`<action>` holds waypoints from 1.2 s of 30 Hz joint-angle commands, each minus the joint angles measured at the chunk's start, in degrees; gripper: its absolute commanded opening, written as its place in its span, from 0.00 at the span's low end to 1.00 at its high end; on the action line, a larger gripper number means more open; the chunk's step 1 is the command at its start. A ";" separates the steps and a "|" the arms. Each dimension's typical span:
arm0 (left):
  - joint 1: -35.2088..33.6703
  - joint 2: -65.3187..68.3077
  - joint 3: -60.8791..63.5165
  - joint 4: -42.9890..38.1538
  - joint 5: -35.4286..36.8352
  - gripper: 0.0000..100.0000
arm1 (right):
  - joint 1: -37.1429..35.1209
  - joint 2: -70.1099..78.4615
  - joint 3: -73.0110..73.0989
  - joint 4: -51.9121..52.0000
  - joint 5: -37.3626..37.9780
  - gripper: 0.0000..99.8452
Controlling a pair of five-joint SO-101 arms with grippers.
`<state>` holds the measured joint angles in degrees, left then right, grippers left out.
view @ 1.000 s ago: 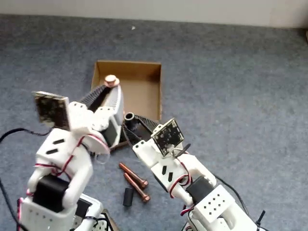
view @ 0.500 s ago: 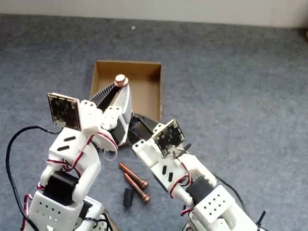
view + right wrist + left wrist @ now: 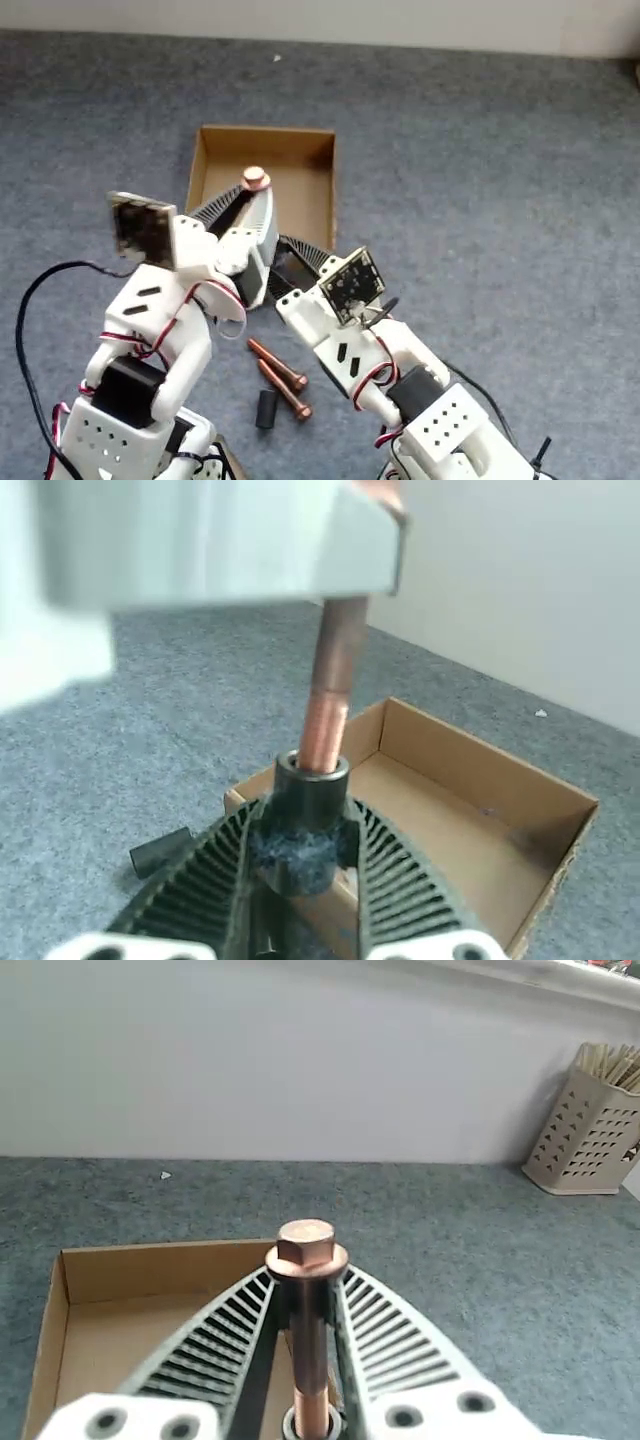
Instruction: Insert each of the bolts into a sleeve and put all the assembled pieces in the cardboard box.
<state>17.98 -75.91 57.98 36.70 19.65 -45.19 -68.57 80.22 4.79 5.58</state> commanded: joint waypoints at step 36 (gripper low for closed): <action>-9.27 -0.57 -19.21 32.00 -11.96 0.19 | 7.69 -0.92 -8.48 17.89 -6.42 0.00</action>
<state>15.87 -76.18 42.77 64.66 8.13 -40.00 -68.48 78.73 18.77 -0.13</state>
